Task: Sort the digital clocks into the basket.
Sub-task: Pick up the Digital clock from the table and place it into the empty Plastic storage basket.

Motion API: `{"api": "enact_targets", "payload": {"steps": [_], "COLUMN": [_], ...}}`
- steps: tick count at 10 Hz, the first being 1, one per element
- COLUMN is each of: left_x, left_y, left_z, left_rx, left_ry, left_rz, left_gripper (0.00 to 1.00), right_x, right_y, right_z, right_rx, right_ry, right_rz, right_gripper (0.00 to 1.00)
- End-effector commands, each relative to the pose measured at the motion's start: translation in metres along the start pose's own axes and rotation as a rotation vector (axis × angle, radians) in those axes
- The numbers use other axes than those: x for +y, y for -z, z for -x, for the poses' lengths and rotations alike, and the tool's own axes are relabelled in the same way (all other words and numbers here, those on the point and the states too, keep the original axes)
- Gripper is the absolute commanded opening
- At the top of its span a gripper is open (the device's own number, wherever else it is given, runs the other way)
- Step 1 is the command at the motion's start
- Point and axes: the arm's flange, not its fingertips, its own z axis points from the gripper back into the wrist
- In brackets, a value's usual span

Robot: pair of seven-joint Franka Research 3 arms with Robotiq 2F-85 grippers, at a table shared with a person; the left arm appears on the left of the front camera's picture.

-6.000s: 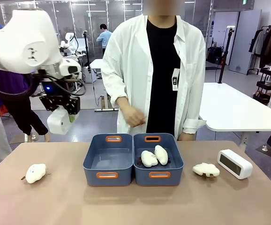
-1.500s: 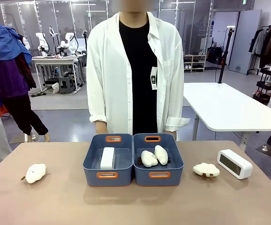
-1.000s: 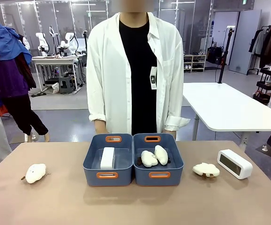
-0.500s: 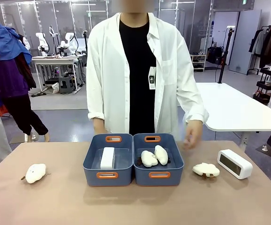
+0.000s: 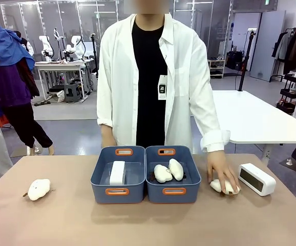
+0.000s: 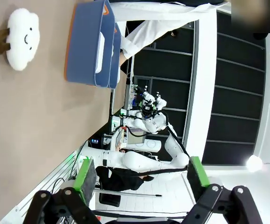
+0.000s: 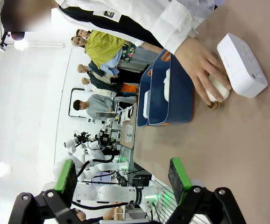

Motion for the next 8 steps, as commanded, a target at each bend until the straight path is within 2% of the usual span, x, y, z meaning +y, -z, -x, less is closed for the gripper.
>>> {"api": "enact_targets", "payload": {"steps": [1,7,8], "left_x": [-0.004,-0.004,-0.004], "left_y": [-0.003,-0.003,-0.003], "left_z": [0.007,0.007,0.007], "left_rx": [0.011,0.011,0.011], "left_ry": [0.007,0.007,0.007], "left_rz": [0.002,0.002,0.002], "left_gripper": [1.00,1.00,1.00], "right_x": [0.003,0.000,0.044], "right_y": [-0.001,0.000,-0.002], "right_z": [0.002,0.000,0.005], "right_rx": [0.006,0.000,0.062], "right_ry": [-0.009,0.000,-0.109], "right_rz": [0.000,0.000,0.033], "right_gripper": [1.00,1.00,1.00]}}
